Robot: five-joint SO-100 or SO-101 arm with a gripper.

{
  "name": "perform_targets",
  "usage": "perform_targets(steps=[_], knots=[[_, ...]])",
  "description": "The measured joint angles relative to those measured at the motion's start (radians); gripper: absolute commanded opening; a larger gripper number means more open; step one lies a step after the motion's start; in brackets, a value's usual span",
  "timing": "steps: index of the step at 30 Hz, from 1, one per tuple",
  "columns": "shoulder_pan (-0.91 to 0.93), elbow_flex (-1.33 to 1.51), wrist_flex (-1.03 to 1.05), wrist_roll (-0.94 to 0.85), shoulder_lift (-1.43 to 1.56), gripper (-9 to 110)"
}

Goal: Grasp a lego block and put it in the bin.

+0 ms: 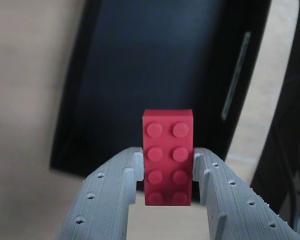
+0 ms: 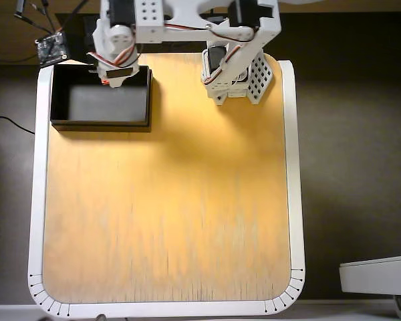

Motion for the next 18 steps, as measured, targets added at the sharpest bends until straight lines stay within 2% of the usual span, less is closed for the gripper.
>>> perform_targets(steps=[8, 18], knots=[[0.006, 0.0, -0.202, -0.04, -0.17, 0], [-0.003, 0.0, -0.258, -0.046, -0.238, 0]])
